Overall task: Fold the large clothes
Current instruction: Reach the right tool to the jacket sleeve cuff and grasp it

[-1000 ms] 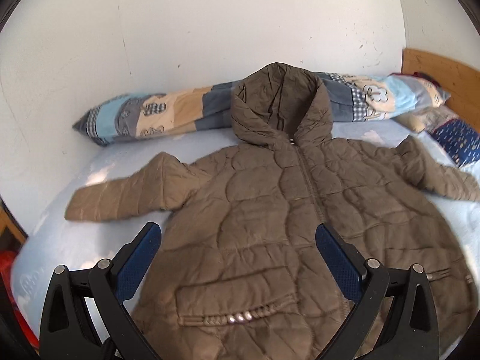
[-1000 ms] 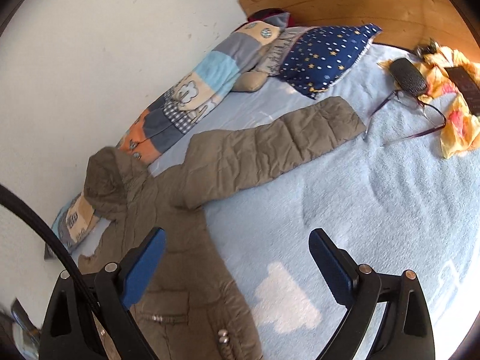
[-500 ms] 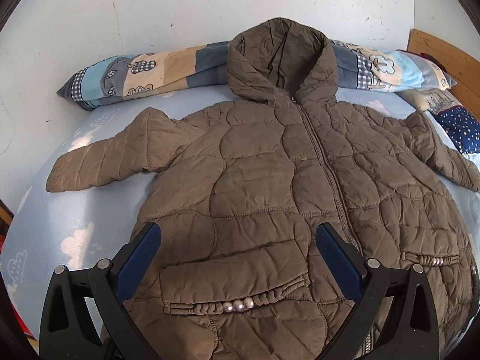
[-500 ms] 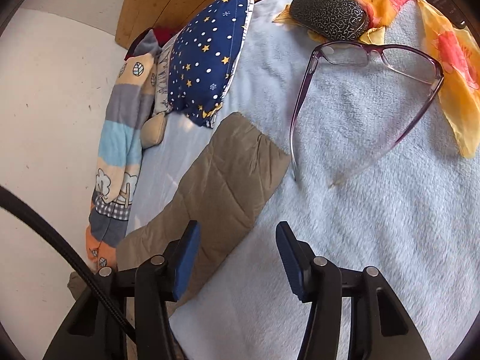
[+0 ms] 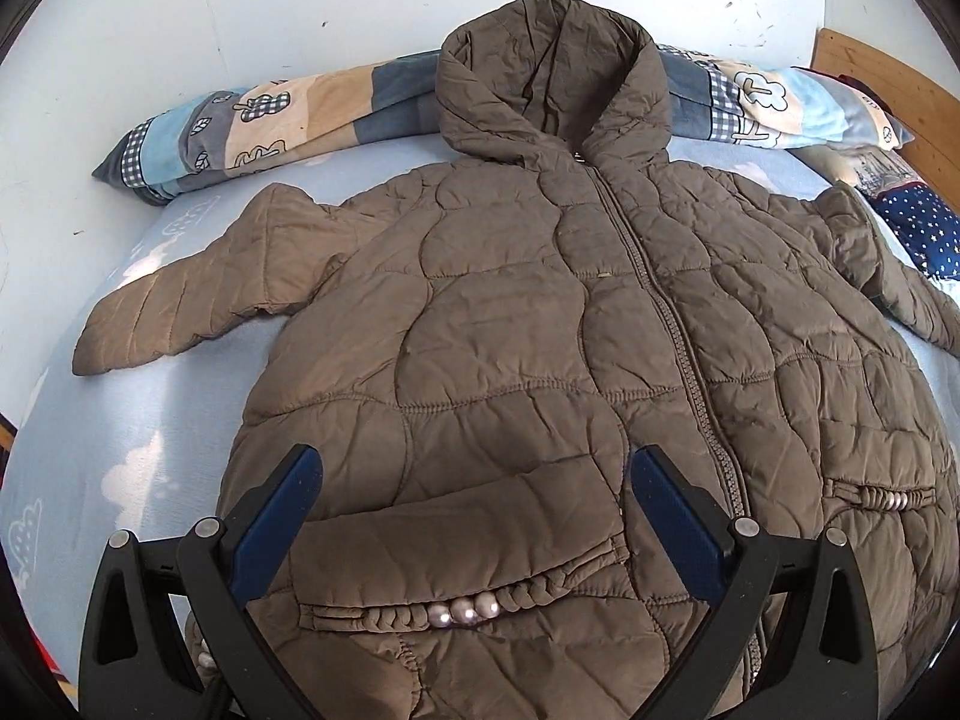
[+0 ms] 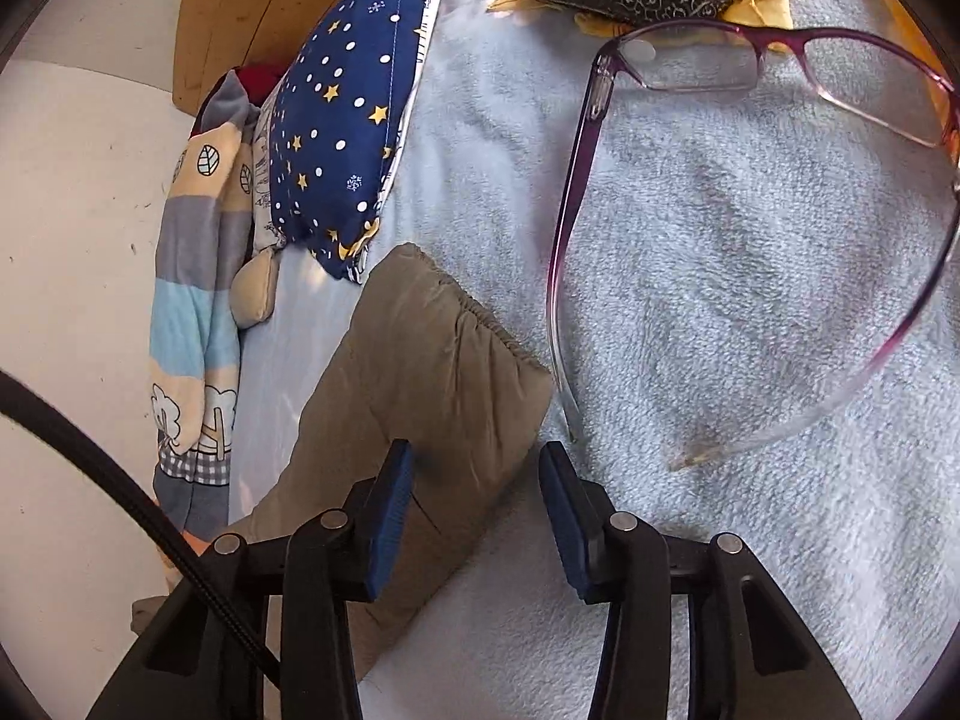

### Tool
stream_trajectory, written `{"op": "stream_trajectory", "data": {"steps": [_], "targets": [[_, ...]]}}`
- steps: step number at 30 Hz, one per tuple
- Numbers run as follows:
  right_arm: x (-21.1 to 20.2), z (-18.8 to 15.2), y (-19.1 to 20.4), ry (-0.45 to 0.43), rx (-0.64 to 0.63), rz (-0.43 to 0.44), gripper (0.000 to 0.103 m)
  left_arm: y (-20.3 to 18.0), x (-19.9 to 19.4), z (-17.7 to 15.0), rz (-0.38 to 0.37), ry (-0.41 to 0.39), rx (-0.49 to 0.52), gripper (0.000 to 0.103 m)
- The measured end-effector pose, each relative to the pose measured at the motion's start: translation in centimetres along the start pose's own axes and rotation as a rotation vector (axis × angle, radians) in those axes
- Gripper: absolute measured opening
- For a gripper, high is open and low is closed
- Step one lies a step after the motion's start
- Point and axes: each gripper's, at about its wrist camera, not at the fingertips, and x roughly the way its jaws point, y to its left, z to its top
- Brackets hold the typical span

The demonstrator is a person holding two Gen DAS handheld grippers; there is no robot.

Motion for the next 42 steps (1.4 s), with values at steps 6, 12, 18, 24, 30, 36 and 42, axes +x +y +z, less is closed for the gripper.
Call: {"op": "stream_trajectory", "data": {"steps": [6, 12, 18, 24, 30, 36, 42], "targets": [[-0.1, -0.4, 2.0, -0.023, -0.076, -0.016, 0.016, -0.2, 0.2, 0.0, 0.003, 0.005, 0.006, 0.102], [-4.4, -1.1, 7.4, -0.147, -0.208, 0.001, 0.014, 0.0, -0.1, 0.0, -0.002, -0.001, 0.001, 0.102], [-9.2, -2.9, 13.5, -0.250, -0.335, 0.107, 0.014, 0.3, -0.7, 0.2, -0.010, -0.019, -0.016, 0.102], [-12.9, -7.3, 20.5, -0.250, -0.469, 0.258, 0.014, 0.7, -0.2, 1.9, -0.053, -0.024, -0.071, 0.102], [-17.0, -13.4, 26.5, -0.200, -0.639, 0.427, 0.014, -2.7, 1.8, 5.3, -0.123, -0.017, -0.067, 0.102], [-18.9, -15.7, 28.1, -0.139, -0.687, 0.526, 0.014, -12.4, 6.8, 11.0, -0.186, 0.024, -0.002, 0.102], [-18.3, -15.5, 28.2, -0.073, -0.690, 0.571, 0.014, -20.2, 11.9, 14.3, -0.158, 0.090, 0.030, 0.102]]}}
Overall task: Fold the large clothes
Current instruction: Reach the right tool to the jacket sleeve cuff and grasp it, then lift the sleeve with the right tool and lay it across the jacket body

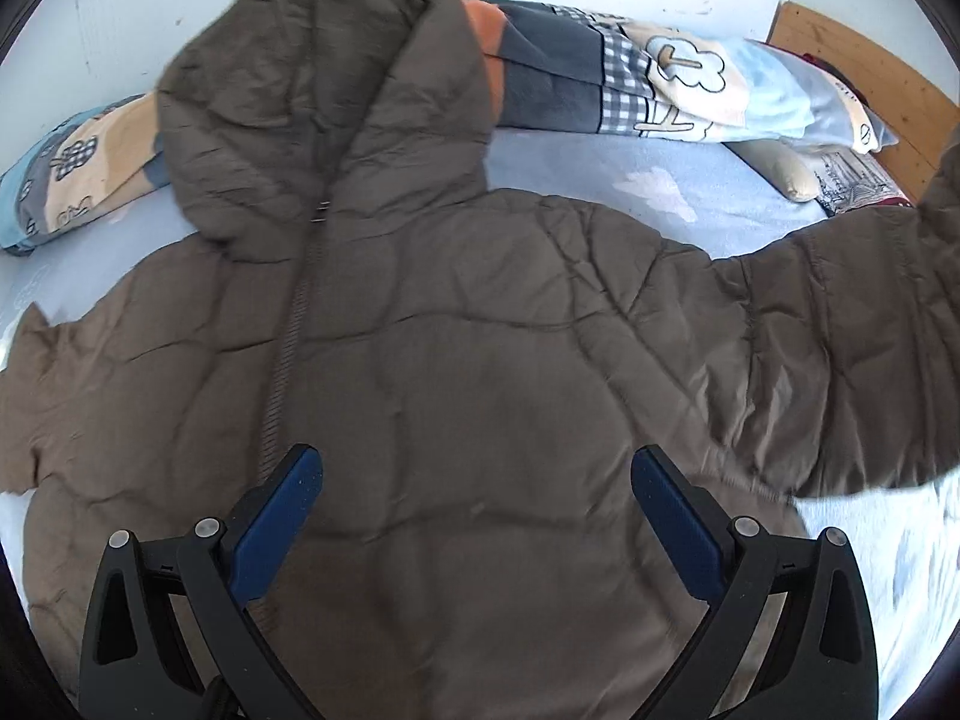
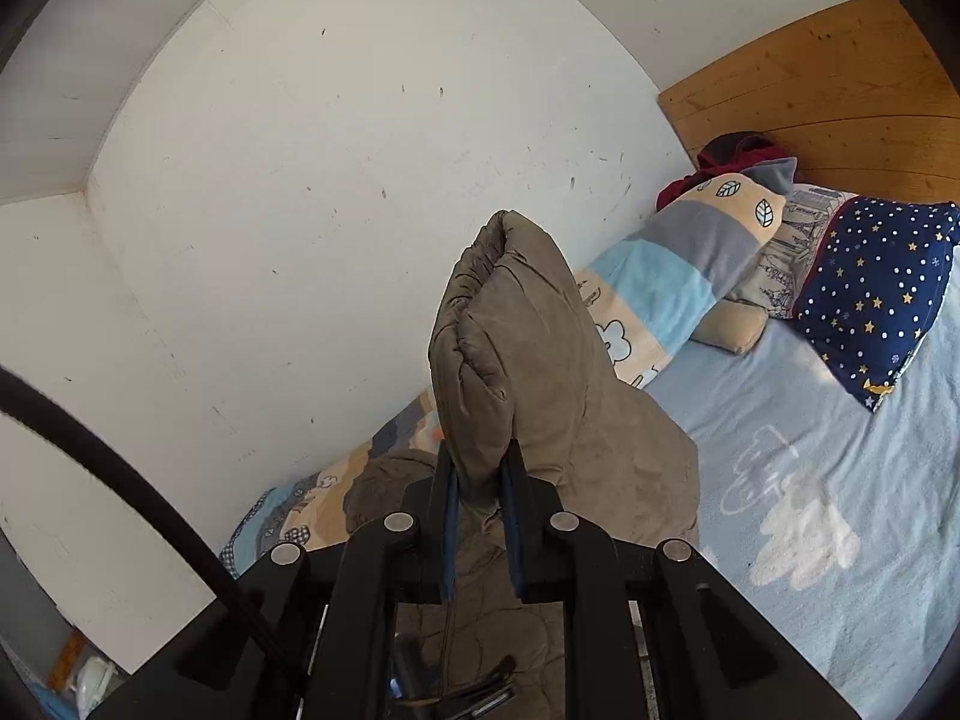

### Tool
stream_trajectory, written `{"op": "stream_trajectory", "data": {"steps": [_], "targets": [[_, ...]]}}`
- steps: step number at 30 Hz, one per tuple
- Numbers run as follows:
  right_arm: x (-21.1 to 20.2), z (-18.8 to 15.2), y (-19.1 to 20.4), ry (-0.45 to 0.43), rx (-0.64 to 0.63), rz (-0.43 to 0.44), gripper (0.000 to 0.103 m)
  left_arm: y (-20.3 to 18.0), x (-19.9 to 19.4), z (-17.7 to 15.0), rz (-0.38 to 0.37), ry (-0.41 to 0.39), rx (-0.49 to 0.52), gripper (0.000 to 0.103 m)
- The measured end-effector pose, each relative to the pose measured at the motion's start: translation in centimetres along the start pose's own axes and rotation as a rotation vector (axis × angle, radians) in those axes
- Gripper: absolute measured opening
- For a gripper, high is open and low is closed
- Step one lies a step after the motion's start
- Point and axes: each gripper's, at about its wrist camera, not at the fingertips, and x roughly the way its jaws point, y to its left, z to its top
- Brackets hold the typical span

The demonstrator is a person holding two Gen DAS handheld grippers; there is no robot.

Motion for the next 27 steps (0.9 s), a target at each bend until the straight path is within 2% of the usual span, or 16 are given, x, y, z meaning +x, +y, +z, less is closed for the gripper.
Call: {"op": "stream_trajectory", "data": {"steps": [5, 7, 10, 16, 21, 24, 27], "targets": [[-0.4, 0.3, -0.7, 0.004, 0.026, 0.026, 0.014, -3.6, 4.8, 0.3, 0.056, 0.140, 0.085, 0.103], [-0.4, 0.4, -0.8, 0.009, 0.041, 0.037, 0.014, -3.9, 5.0, 0.2, 0.068, 0.139, 0.103, 0.103], [-0.4, 0.4, -0.6, 0.009, 0.043, 0.043, 0.014, -2.5, 3.0, 0.8, 0.001, 0.101, 0.039, 0.102], [0.3, -0.1, 0.9, 0.019, 0.034, 0.054, 0.014, 4.1, -4.8, 0.9, -0.034, -0.020, -0.059, 0.102], [2.6, -1.3, 3.5, 0.058, -0.007, 0.070, 0.014, 11.5, -11.9, -2.6, 0.031, -0.096, -0.086, 0.102], [4.5, -3.0, 5.6, 0.098, -0.040, 0.087, 0.014, 15.9, -14.3, -5.6, 0.044, -0.113, -0.144, 0.102], [6.9, -5.5, 8.0, 0.160, -0.082, 0.092, 0.014, 19.7, -14.0, -7.0, 0.034, -0.105, -0.198, 0.102]]}}
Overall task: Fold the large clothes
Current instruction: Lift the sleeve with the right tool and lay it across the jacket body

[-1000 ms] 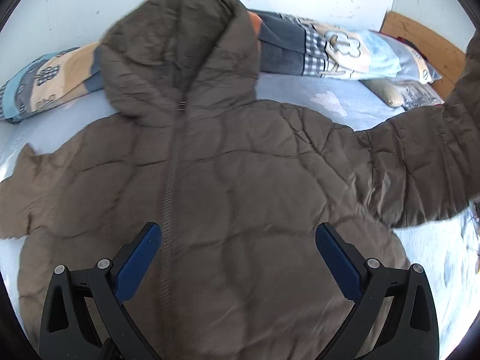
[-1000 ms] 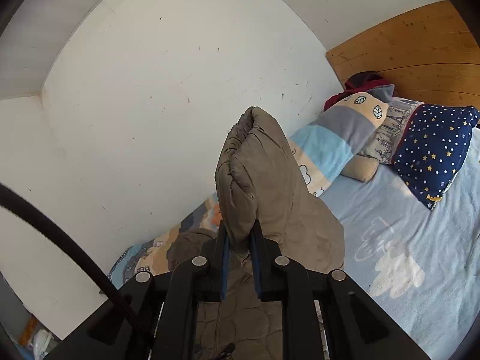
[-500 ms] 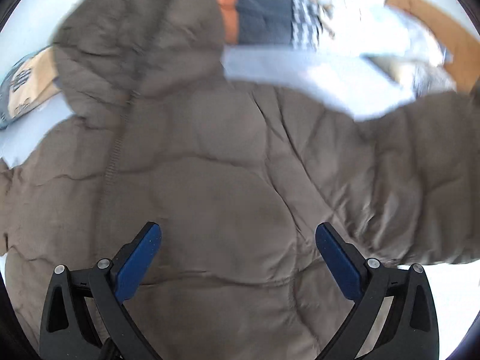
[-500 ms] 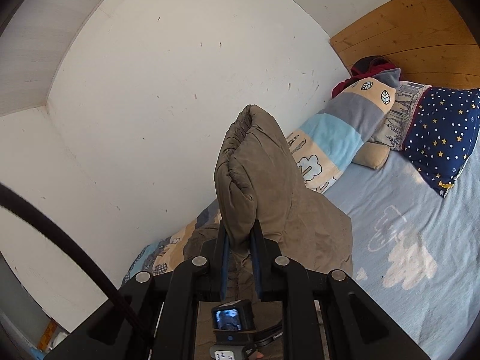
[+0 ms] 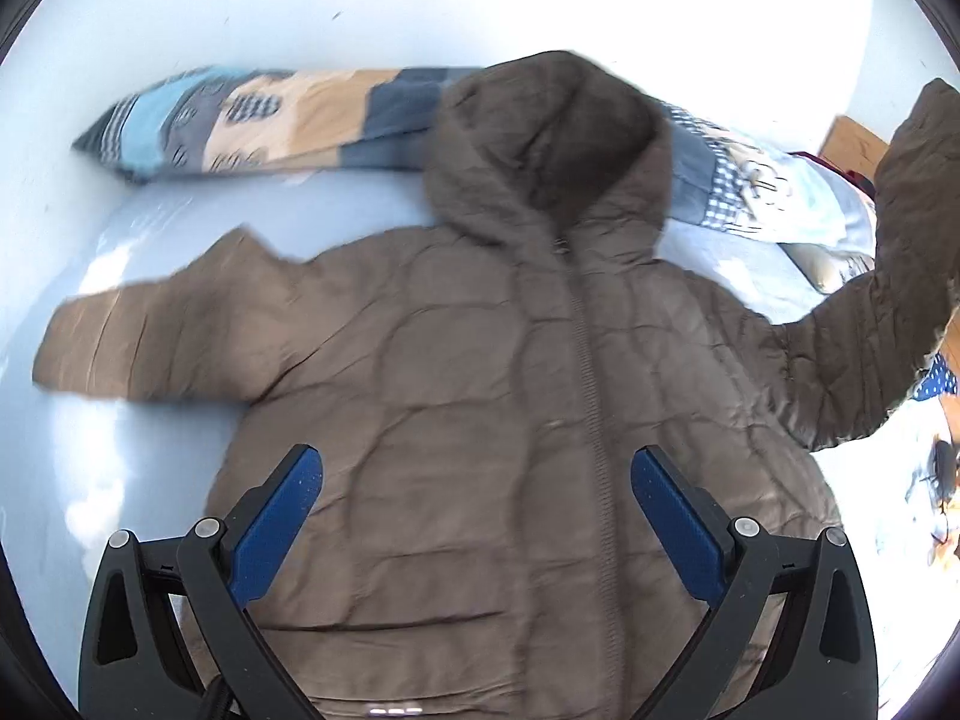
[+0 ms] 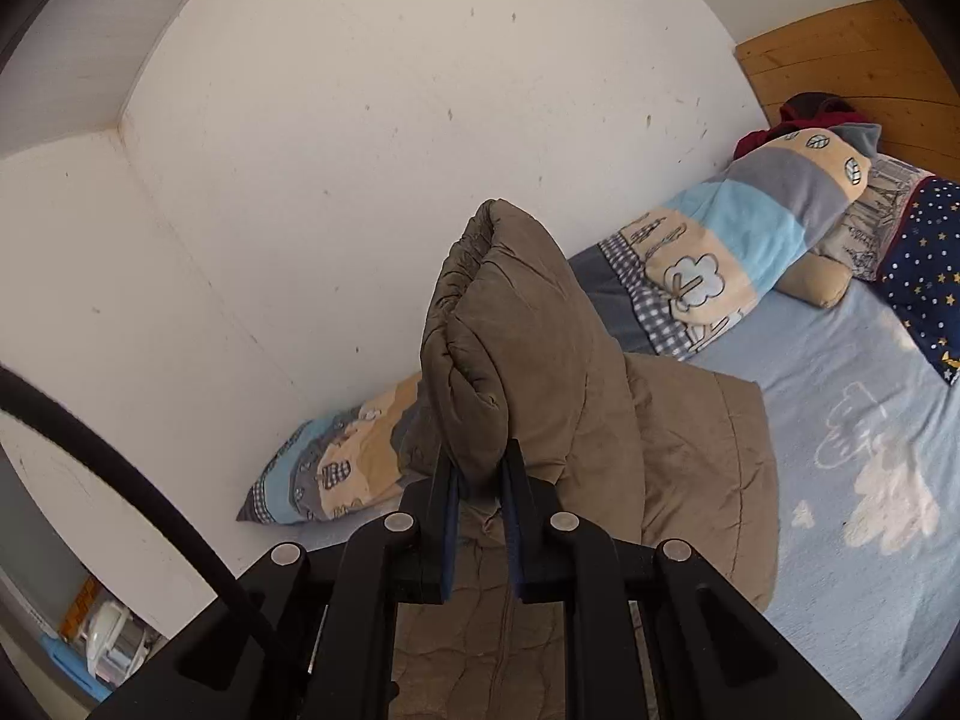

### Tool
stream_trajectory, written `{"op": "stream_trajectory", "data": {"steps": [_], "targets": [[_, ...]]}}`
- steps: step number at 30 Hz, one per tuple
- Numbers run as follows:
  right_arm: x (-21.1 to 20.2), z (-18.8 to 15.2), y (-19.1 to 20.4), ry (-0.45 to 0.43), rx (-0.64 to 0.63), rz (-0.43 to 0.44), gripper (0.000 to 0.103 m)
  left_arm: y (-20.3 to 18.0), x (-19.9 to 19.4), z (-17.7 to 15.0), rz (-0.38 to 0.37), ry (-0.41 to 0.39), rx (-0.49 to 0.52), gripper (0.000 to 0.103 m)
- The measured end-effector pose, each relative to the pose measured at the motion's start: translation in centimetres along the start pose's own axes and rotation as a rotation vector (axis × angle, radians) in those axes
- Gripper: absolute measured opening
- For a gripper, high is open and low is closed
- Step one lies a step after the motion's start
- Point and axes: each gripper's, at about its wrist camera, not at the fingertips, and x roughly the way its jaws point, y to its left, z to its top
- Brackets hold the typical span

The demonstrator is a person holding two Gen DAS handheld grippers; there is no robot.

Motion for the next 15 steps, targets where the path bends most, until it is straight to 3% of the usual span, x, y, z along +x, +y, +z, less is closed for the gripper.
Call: {"op": "stream_trajectory", "data": {"steps": [3, 6, 9, 12, 15], "targets": [[3.4, -2.7, 3.0, 0.073, -0.061, 0.009, 0.014, 2.2, 1.4, 0.0, 0.034, -0.040, -0.050, 0.102], [6.8, -5.8, 5.5, 0.147, -0.110, 0.014, 0.014, 3.6, 2.9, 0.4, 0.013, -0.032, -0.063, 0.102], [10.1, -8.8, 7.1, 0.219, -0.136, 0.040, 0.014, 4.2, 3.5, 0.9, 0.050, -0.037, -0.058, 0.102], [12.9, -11.7, 7.6, 0.281, -0.145, 0.054, 0.014, 6.5, 3.6, 1.2, 0.069, -0.020, -0.148, 0.102], [16.1, -14.2, 7.2, 0.350, -0.166, 0.035, 0.014, 9.1, 4.0, 1.3, 0.146, 0.022, -0.236, 0.102]]}}
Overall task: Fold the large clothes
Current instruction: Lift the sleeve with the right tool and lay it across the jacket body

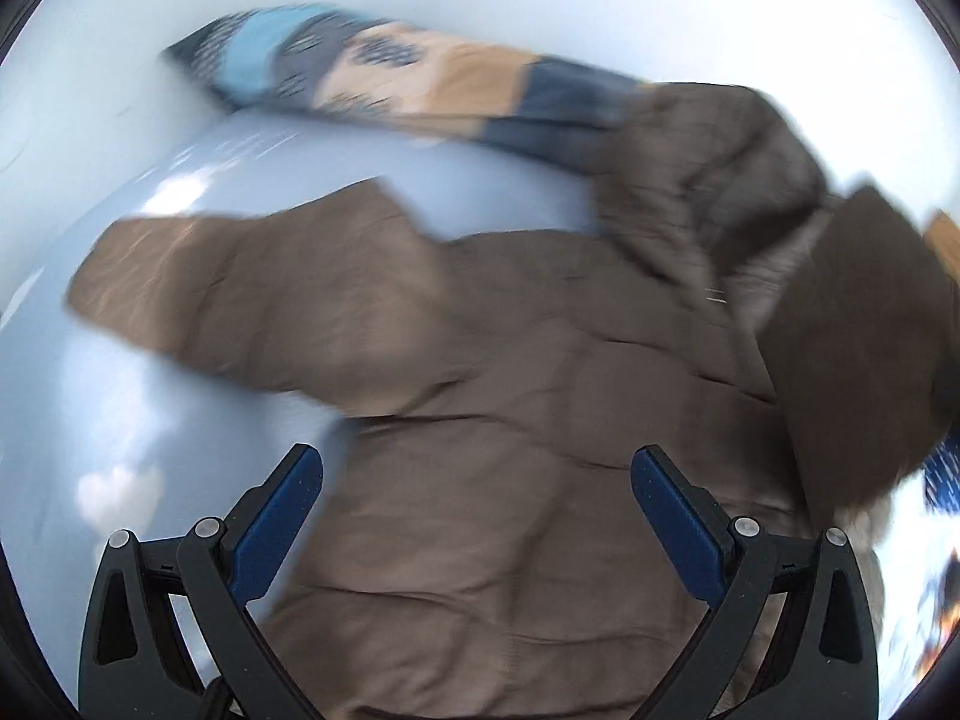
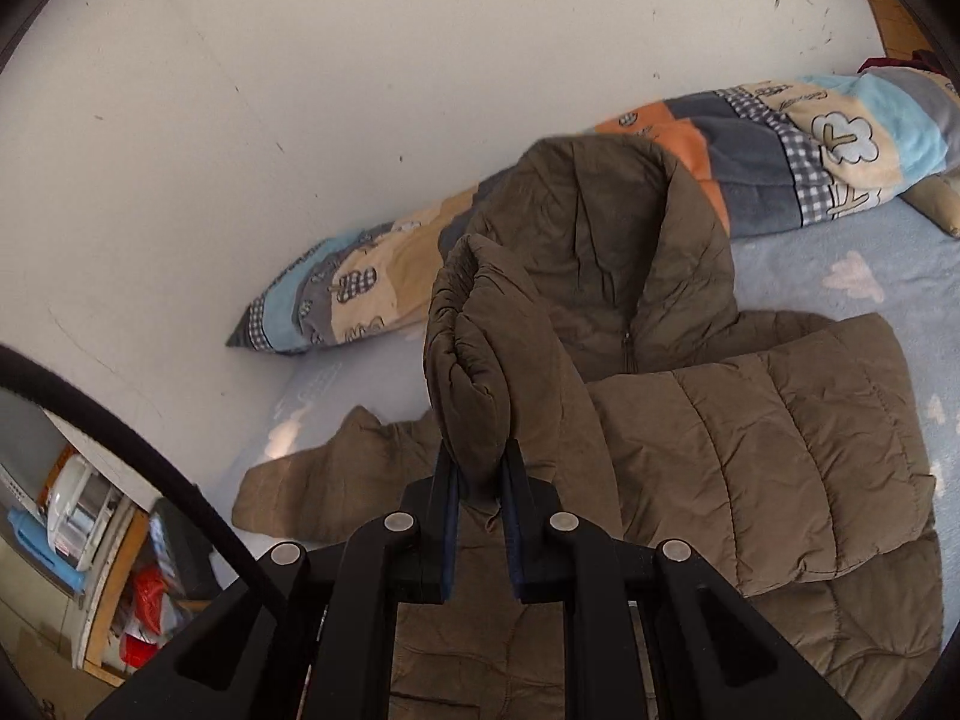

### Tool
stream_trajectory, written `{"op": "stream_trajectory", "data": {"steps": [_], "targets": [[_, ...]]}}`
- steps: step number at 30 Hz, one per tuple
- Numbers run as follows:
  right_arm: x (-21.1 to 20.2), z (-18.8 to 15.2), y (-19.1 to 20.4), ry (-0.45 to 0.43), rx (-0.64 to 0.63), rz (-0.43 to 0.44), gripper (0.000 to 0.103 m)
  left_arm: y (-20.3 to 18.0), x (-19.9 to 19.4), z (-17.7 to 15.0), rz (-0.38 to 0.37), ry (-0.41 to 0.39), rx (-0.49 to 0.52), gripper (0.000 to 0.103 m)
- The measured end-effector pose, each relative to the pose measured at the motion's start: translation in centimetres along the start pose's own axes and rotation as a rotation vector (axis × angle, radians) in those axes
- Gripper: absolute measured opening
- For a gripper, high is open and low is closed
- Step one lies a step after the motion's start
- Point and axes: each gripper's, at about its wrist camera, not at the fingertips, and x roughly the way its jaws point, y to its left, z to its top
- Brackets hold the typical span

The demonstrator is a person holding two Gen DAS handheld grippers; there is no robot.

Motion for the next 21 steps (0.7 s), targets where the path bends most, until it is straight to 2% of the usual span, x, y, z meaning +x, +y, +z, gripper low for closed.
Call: {"op": "stream_trajectory", "data": {"steps": [4, 9, 10, 11, 12, 16, 17, 19, 21], "targets": [[4.4, -0.9, -1.2, 0.081, 0.018, 0.007, 0.014, 2.1, 0.5, 0.7, -0.001, 0.035, -0.082, 0.102], [8.0, -2.2, -1.3, 0.136, 0.046, 0.027, 0.018, 2.4, 1.0, 0.9, -0.015, 0.047, -0.090, 0.102], [8.4, -2.5, -1.3, 0.156, 0.049, 0.030, 0.031, 2.3, 1.1, 1.0, -0.021, 0.048, -0.089, 0.102], [8.8, -2.6, -1.4, 0.179, 0.046, 0.034, 0.049, 2.2, 1.1, 1.0, -0.026, 0.049, -0.087, 0.102], [8.7, -2.6, -1.4, 0.196, 0.039, 0.047, 0.055, 2.2, 1.1, 1.0, -0.037, 0.049, -0.087, 0.102], [4.6, -1.9, -1.8, 0.146, 0.029, 0.075, 0.056, 1.5, 1.2, 1.2, -0.096, 0.059, -0.090, 0.102], [3.3, -1.6, -2.2, 0.126, 0.045, 0.071, 0.056, 1.3, 1.3, 1.1, -0.134, 0.070, -0.094, 0.102], [0.4, -1.0, -3.7, 0.105, 0.099, 0.014, 0.056, 0.9, 1.5, 0.9, -0.190, 0.098, -0.097, 0.102], [-3.3, -0.7, -6.9, 0.073, 0.210, -0.029, 0.056, 0.4, 1.9, 0.7, -0.251, 0.134, -0.097, 0.102]]}}
